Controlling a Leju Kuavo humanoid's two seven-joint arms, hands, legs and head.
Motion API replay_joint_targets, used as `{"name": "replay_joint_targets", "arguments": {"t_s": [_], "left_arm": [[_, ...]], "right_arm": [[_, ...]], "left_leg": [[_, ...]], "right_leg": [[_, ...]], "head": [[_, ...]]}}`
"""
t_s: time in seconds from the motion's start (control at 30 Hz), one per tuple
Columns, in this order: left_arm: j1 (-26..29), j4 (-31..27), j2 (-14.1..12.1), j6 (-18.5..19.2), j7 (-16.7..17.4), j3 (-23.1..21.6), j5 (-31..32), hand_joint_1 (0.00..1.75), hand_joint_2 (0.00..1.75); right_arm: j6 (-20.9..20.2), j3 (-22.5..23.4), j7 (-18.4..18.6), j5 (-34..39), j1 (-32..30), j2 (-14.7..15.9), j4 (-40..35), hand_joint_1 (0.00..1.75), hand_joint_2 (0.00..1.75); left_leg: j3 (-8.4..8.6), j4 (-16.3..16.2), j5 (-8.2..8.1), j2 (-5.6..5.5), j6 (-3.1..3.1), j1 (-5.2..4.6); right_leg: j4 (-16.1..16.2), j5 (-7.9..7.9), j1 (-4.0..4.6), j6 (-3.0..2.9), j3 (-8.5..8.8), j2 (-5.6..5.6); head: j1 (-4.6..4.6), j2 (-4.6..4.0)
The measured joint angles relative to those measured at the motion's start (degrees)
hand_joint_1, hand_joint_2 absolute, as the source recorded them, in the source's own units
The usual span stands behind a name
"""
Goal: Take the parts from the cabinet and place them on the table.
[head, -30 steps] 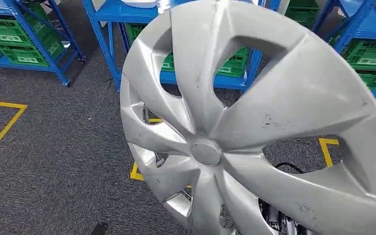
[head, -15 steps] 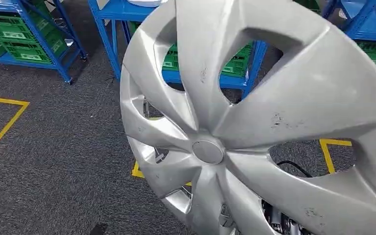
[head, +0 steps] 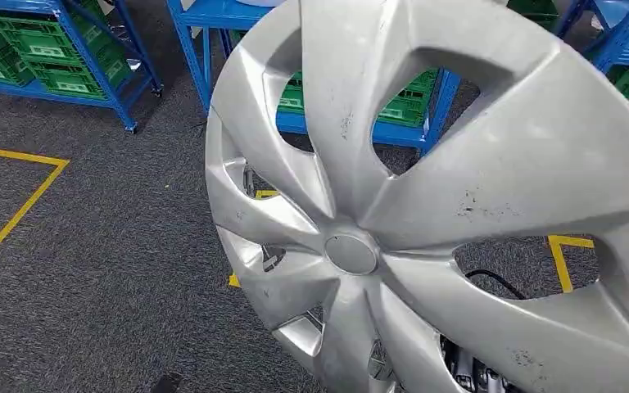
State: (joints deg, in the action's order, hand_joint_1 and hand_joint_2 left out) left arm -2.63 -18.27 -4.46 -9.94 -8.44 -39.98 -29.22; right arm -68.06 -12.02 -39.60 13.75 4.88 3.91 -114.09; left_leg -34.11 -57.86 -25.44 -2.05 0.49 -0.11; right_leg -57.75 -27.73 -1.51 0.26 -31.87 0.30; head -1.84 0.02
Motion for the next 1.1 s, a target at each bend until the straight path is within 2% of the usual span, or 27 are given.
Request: {"name": "replay_joint_targets", "arguments": {"t_s": [0.03, 0.07, 0.13, 0.17, 0.2, 0.23, 0.27, 0.3, 0.33, 0.37, 0.47, 0.5, 0.53, 0.57, 0.63, 0.67, 0.7, 0.73, 0.77, 0.83, 0.87, 0.9, 0.97, 1.0, 1.03, 1.07, 1.1], "left_arm": [[0.03, 0.00, 0.09, 0.00, -0.04, 0.00, 0.00, 0.00, 1.75], [-0.01, 0.00, 0.02, 0.00, -0.07, 0.02, 0.02, 0.00, 1.75], [-0.05, 0.00, -0.09, 0.00, -0.09, 0.02, 0.02, 0.00, 1.75], [-0.01, 0.00, -0.07, 0.02, -0.11, 0.02, 0.02, 0.00, 1.75], [0.02, 0.00, 0.00, 0.02, -0.11, 0.00, 0.04, 0.00, 1.75], [0.01, 0.00, 0.02, 0.02, -0.11, 0.00, 0.07, 0.00, 1.75], [0.00, 0.00, 0.00, 0.02, -0.11, 0.02, 0.07, 0.00, 1.75], [0.01, 0.00, -0.07, 0.02, -0.15, 0.02, 0.07, 0.00, 1.75], [-0.01, 0.00, -0.11, 0.02, -0.26, 0.02, 0.07, 0.00, 1.75], [-0.17, 0.00, -0.24, 0.02, -0.31, 0.04, 0.07, 0.00, 1.75], [-0.04, 0.00, -0.39, -0.13, -0.48, 0.07, 0.11, 0.00, 1.75], [-0.01, 0.00, -0.44, -0.20, -0.48, 0.07, 0.17, 0.00, 1.75], [0.01, 0.00, -0.40, -0.20, -0.52, 0.04, 0.17, 0.00, 1.75], [-0.13, 0.00, -0.33, -0.20, -0.61, 0.07, 0.20, 0.00, 1.75], [-0.21, 0.00, -0.31, -0.20, -0.63, 0.05, 0.20, 0.00, 1.75], [-0.16, 0.00, -0.28, -0.17, -0.63, 0.07, 0.20, 0.00, 1.75], [-0.13, 0.00, -0.28, -0.17, -0.63, 0.04, 0.20, 0.00, 1.75], [-0.12, 0.00, -0.26, -0.17, -0.63, 0.04, 0.20, 0.00, 1.75], [-0.13, 0.00, -0.26, -0.15, -0.63, 0.04, 0.20, 0.00, 1.75], [-0.14, 0.00, -0.09, -0.15, -0.66, 0.04, 0.20, 0.00, 1.75], [-0.15, 0.00, -0.11, -0.15, -0.66, 0.07, 0.20, 0.00, 1.75], [-0.15, 0.00, -0.13, -0.15, -0.66, 0.07, 0.20, 0.00, 1.75], [0.04, 0.00, -0.18, -0.15, -0.68, 0.07, 0.20, 0.00, 1.75], [0.11, 0.00, -0.17, -0.15, -0.68, 0.05, 0.20, 0.00, 1.75], [0.14, 0.00, -0.24, -0.15, -0.70, 0.07, 0.20, 0.00, 1.75], [0.16, 0.00, -0.09, -0.15, -0.77, 0.07, 0.20, 0.00, 1.75], [0.10, 0.00, -0.26, -0.22, -0.79, 0.09, 0.26, 0.00, 1.75]], "right_arm": [[0.00, 0.00, 0.00, 0.00, 0.07, -0.02, -0.04, 1.75, 1.75], [-0.02, 0.00, 0.00, -0.02, 0.04, -0.18, -0.04, 1.75, 1.75], [-0.07, 0.00, 0.00, 0.02, 0.03, -0.28, -0.07, 1.75, 1.75], [-0.11, 0.02, 0.00, 0.02, -0.02, -0.31, -0.07, 1.75, 1.75], [-0.13, 0.00, 0.00, 0.02, -0.04, -0.31, -0.07, 1.75, 1.75], [-0.22, 0.00, 0.00, 0.00, -0.03, -0.31, -0.07, 1.75, 1.75], [-0.28, 0.00, 0.00, 0.00, 0.00, -0.31, -0.07, 1.75, 1.75], [-0.28, 0.00, 0.00, 0.00, 0.04, -0.33, -0.07, 1.75, 1.75], [-0.41, 0.02, 0.00, -0.02, 0.08, -0.39, -0.13, 1.75, 1.75], [-0.48, 0.02, 0.00, -0.05, 0.07, -0.44, -0.18, 1.75, 1.75], [-0.66, 0.04, 0.00, -0.11, 0.15, -0.57, -0.17, 1.75, 1.75], [-0.66, 0.07, 0.00, -0.11, 0.18, -0.59, -0.22, 1.75, 1.75], [-0.68, 0.13, 0.00, -0.13, 0.19, -0.59, -0.26, 1.75, 1.75], [-0.70, 0.22, 0.00, -0.11, 0.22, -0.59, -0.28, 1.75, 1.75], [-0.81, 0.42, 0.00, -0.09, 0.12, -0.55, -0.28, 1.75, 1.75], [-0.81, 0.44, 0.00, -0.11, 0.03, -0.55, -0.28, 1.75, 1.75], [-0.83, 0.46, 0.00, -0.20, -0.08, -0.53, -0.26, 1.75, 1.75], [-0.83, 0.50, 0.00, -0.20, -0.14, -0.50, -0.26, 1.75, 1.75], [-0.83, 0.52, 0.00, -0.20, -0.10, -0.50, -0.26, 1.75, 1.75], [-0.83, 0.50, 0.00, -0.18, -0.07, -0.50, -0.26, 1.75, 1.75], [-0.85, 0.52, 0.00, -0.20, 0.01, -0.50, -0.26, 1.75, 1.75], [-0.90, 0.52, 0.00, -0.22, 0.00, -0.57, -0.33, 1.75, 1.75], [-0.94, 0.52, -0.02, -0.24, -0.01, -0.57, -0.33, 1.75, 1.75], [-0.94, 0.52, 0.00, -0.26, 0.00, -0.59, -0.33, 1.75, 1.75], [-0.94, 0.52, 0.00, -0.26, 0.07, -0.61, -0.33, 1.75, 1.75], [-0.94, 0.52, 0.00, -0.29, 0.12, -0.63, -0.33, 1.75, 1.75], [-0.96, 0.52, 0.00, -0.31, 0.10, -0.79, -0.33, 1.75, 1.75]], "left_leg": [[-0.67, -0.92, -0.98, 0.53, -0.40, 0.13], [-1.65, -3.78, -3.01, 1.06, -0.80, 0.24], [-5.71, -13.18, -7.53, 1.48, -1.39, 0.51], [-7.46, -17.20, -8.83, 1.61, -1.50, 0.59], [-7.95, -18.53, -8.75, 1.69, -1.53, 0.67], [-7.12, -16.97, -7.53, 1.73, -1.39, 0.68], [-4.89, -12.80, -5.31, 1.78, -1.15, 0.67], [-1.91, -7.34, -2.92, 2.02, -0.78, 0.61], [1.19, -1.78, -1.05, 2.92, -0.14, 0.32], [2.04, 0.08, -2.23, 3.68, 0.11, -0.14], [1.41, 0.13, -1.82, 3.00, 0.69, -0.51], [1.57, 0.82, -1.34, 2.78, 1.20, -0.49], [2.50, 1.97, -0.55, 2.64, 1.53, 0.26], [2.44, 2.26, -0.20, 2.31, 1.93, 0.15], [2.04, 2.22, 0.03, 1.81, 2.13, 0.08], [1.88, 2.18, 0.08, 1.54, 2.15, -0.01], [1.76, 2.06, 0.12, 1.20, 2.13, -0.03], [1.68, 1.87, 0.11, 0.86, 2.12, -0.03], [1.61, 1.64, 0.08, 0.47, 2.08, -0.01], [1.51, 0.98, -0.20, -0.32, 1.66, 0.01], [1.04, 0.45, -0.41, -0.56, 1.33, -0.17], [0.59, -0.09, -0.54, -0.85, 1.07, -0.41], [0.21, 0.07, -0.25, -1.00, 0.61, -0.21], [0.13, 0.00, -0.19, -1.03, 0.35, -0.13], [-0.04, -0.43, -0.62, -0.75, 0.11, 0.02], [-0.96, -2.03, -1.91, 0.30, -0.34, -0.03], [-2.56, -5.84, -4.17, 0.98, -0.75, 0.25]], "right_leg": [[0.02, 0.13, 0.06, -0.19, 0.04, -0.15], [0.02, 0.13, 0.06, -0.32, 0.04, -0.33], [-0.01, 0.21, 0.23, -0.47, -0.19, -0.64], [-0.01, 0.25, 0.32, -0.52, -0.26, -0.92], [-0.02, 0.32, 0.40, -0.63, -0.28, -1.18], [-0.02, 0.32, 0.50, -0.63, -0.27, -1.41], [-0.01, 0.32, 0.57, -0.63, -0.23, -1.58], [0.00, 0.32, 0.66, -0.62, -0.14, -1.75], [0.02, 0.33, 0.70, -0.61, -0.06, -1.90], [-0.03, 0.37, 1.04, -0.49, -0.23, -2.14], [0.26, 0.73, 0.93, 0.10, -0.48, -2.85], [0.61, 0.94, 1.12, 0.47, -0.31, -3.07], [-0.01, 0.34, 0.98, 0.54, -0.87, -2.73], [-2.19, -1.22, 1.04, 0.28, -1.85, -1.77], [-11.40, -5.12, 1.02, -0.22, -5.89, -0.93], [-15.76, -6.50, 1.04, -0.17, -7.91, -0.83], [-17.65, -6.70, 1.02, 0.17, -8.83, -0.79], [-16.67, -5.99, 0.98, 0.60, -8.36, -0.78], [-13.13, -4.36, 0.85, 1.22, -6.54, -0.77], [-2.69, -0.38, 0.41, 2.31, -1.34, -0.23], [-0.55, -0.57, 0.39, 1.77, -0.49, 0.72], [-0.34, -0.10, 0.44, 0.98, -0.49, 0.41], [-0.55, 0.08, 0.86, 0.49, -0.72, 0.23], [-0.45, 0.26, 0.80, 0.09, -0.76, 0.12], [-0.29, 0.42, 0.20, -0.17, -0.72, -0.08], [-0.29, 0.50, 0.27, -0.41, -0.70, -0.17], [-0.29, 0.45, 0.31, -0.67, -0.72, -0.41]], "head": [[-0.04, 0.00], [-0.33, 0.00], [-0.35, 0.00], [-0.33, 0.00], [-0.35, 0.00], [-0.35, 0.00], [-0.33, 0.00], [-0.35, 0.00], [-0.33, 0.00], [-0.28, 0.00], [-0.31, 0.00], [-0.33, 0.02], [-0.24, 0.02], [-0.20, 0.00], [-0.02, 0.00], [-0.07, 0.00], [-0.02, 0.00], [-0.04, 0.00], [0.00, 0.00], [0.00, 0.00], [0.00, 0.00], [-0.04, 0.00], [-0.02, 0.00], [-0.02, 0.00], [0.04, 0.00], [-0.09, 0.00], [-0.44, 0.00]]}}
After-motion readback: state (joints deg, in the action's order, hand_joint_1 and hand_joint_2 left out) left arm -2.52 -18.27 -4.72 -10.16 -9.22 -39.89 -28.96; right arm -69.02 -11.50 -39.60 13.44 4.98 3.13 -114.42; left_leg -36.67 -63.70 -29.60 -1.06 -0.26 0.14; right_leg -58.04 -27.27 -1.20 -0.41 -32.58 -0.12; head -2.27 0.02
